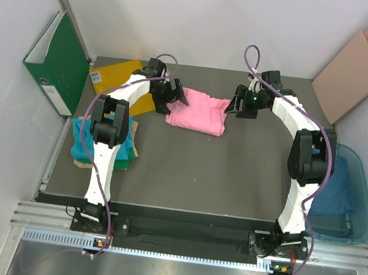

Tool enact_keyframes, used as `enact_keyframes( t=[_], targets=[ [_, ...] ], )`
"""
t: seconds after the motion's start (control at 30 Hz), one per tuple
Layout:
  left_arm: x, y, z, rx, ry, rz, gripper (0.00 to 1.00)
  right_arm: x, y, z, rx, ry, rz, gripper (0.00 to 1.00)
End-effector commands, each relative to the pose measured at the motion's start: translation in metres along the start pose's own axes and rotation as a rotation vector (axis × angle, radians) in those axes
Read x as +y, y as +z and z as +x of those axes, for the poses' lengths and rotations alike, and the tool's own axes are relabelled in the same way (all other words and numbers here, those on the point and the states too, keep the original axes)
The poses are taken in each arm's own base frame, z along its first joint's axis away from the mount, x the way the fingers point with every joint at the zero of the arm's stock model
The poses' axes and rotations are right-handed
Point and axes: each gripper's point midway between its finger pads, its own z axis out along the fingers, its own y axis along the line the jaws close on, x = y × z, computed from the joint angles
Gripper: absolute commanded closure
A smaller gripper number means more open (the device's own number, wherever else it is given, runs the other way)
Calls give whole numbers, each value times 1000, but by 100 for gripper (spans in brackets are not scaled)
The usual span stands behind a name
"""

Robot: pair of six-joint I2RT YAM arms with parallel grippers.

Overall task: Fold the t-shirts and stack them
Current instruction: Put the neatly folded tshirt into the corner of the board with the left arm

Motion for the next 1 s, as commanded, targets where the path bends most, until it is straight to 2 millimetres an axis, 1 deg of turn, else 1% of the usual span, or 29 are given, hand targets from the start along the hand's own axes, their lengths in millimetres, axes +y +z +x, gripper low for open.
enact_keyframes(
  t=[0.0, 0.03, 0.07, 0.1, 0.13, 0.2, 0.27, 0.3, 0.33, 0.37, 0.4, 0.43, 0.47, 0.5, 0.53, 0.6, 0.63, 0.67, 0.7, 0.73, 0.77, 0.8, 0.83, 0.87, 0.9, 0.93, 0.97],
  targets=[
    [7, 19, 11, 35, 23, -65, 1, 18, -20, -23, -90, -54, -40, 35],
    [10, 26, 14, 46, 23, -74, 1, 18, -20, -23, -89, -51, -43, 35],
    [11, 27, 17, 59, 30, -84, 1, 19, -20, -23, -89, -49, -43, 35],
    [3, 28, 14, 54, 47, -78, 1, 18, -20, -22, -86, -48, -43, 35],
    [6, 33, 17, 66, 48, -85, 1, 17, -20, -23, -87, -47, -41, 35],
    [0, 36, 19, 78, 57, -64, 1, 18, -20, -21, -84, -46, -41, 35],
    [4, 46, 27, 121, 49, -60, 1, 17, -20, -20, -85, -45, -39, 35],
    [-2, 48, 29, 130, 62, -47, 1, 15, -20, -19, -82, -43, -37, 35],
    [2, 55, 35, 153, 59, -54, 1, 16, -21, -19, -84, -45, -39, 35],
    [0, 58, 37, 162, 73, -45, 3, 14, -21, -19, -85, -40, -36, 35],
    [-4, 60, 46, 188, 74, -33, 17, 14, -21, -19, -83, -40, -37, 35],
    [-4, 64, 51, 205, 77, -27, 26, 14, -21, -19, -84, -40, -35, 35],
    [-6, 66, 56, 221, 88, -17, 38, 14, -22, -20, -87, -39, -36, 35],
    [-6, 67, 64, 246, 88, -19, 51, 13, -23, -21, -92, -37, -35, 35],
    [-6, 69, 70, 266, 89, -14, 71, 12, -24, -22, -92, -32, -35, 35],
    [-1, 69, 83, 308, 103, -33, 97, 10, -27, -26, -104, -27, -33, 35],
    [2, 64, 88, 325, 104, -48, 100, 9, -29, -28, -110, -21, -31, 35],
    [12, 63, 98, 351, 109, -74, 100, 7, -32, -31, -120, -15, -28, 35],
    [17, 59, 102, 358, 109, -89, 100, 6, -34, -33, -126, -14, -27, 35],
    [13, 46, 102, 346, 123, -101, 100, 6, -37, -34, -134, -14, -24, 35],
    [29, 40, 109, 351, 132, -165, 100, 5, -41, -36, -142, -12, -19, 35],
    [34, 32, 109, 342, 136, -199, 100, 6, -44, -37, -149, -12, -19, 35],
    [27, 14, 104, 309, 155, -208, 100, 4, -46, -37, -152, -12, -13, 35],
    [42, 3, 107, 312, 145, -269, 100, 5, -50, -37, -160, -13, -9, 35],
    [44, -7, 106, 302, 145, -289, 100, 6, -51, -37, -165, -15, -7, 35],
    [37, -24, 101, 273, 157, -290, 100, 4, -52, -36, -164, -9, 0, 35],
    [46, -39, 104, 291, 146, -324, 100, 7, -55, -33, -165, -11, -2, 35]
  ],
)
